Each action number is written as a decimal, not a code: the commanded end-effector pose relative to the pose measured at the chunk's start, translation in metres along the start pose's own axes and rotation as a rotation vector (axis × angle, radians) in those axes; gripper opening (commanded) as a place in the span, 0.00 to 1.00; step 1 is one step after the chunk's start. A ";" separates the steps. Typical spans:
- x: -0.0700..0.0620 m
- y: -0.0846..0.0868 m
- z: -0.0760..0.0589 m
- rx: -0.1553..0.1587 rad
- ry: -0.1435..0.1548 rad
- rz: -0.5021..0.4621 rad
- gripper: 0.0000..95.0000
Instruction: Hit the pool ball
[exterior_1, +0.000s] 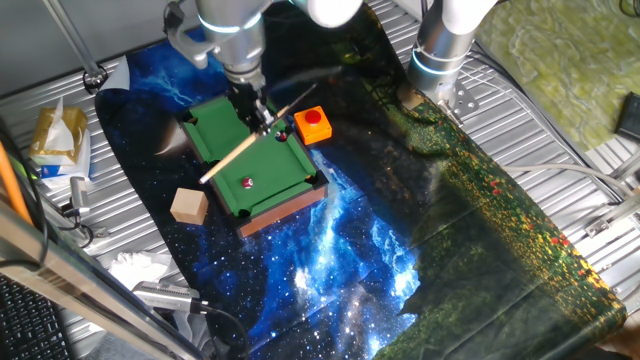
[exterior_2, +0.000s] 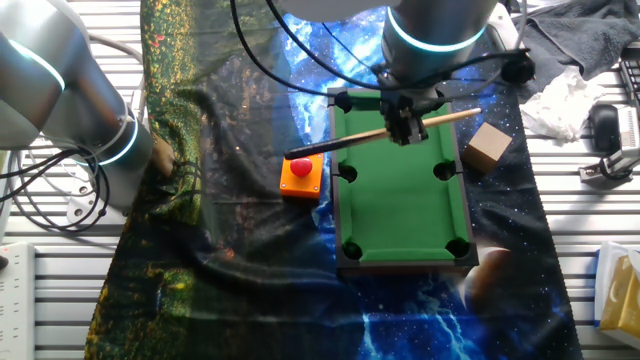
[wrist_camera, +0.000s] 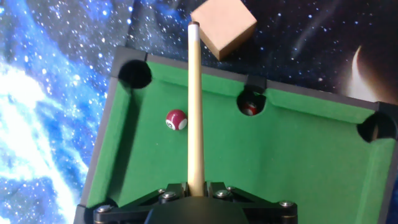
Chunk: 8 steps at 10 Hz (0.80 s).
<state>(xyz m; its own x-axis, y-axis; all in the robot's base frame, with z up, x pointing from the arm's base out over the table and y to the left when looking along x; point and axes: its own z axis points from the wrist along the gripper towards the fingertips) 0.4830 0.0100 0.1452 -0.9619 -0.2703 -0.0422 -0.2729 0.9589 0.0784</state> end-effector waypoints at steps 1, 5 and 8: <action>0.001 0.000 -0.001 0.003 -0.003 -0.021 0.00; 0.002 0.000 -0.001 0.008 -0.001 -0.021 0.00; 0.002 0.000 -0.001 0.001 -0.014 -0.029 0.00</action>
<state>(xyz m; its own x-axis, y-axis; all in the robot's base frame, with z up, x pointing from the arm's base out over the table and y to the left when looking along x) 0.4818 0.0089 0.1458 -0.9529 -0.2963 -0.0649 -0.3007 0.9508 0.0747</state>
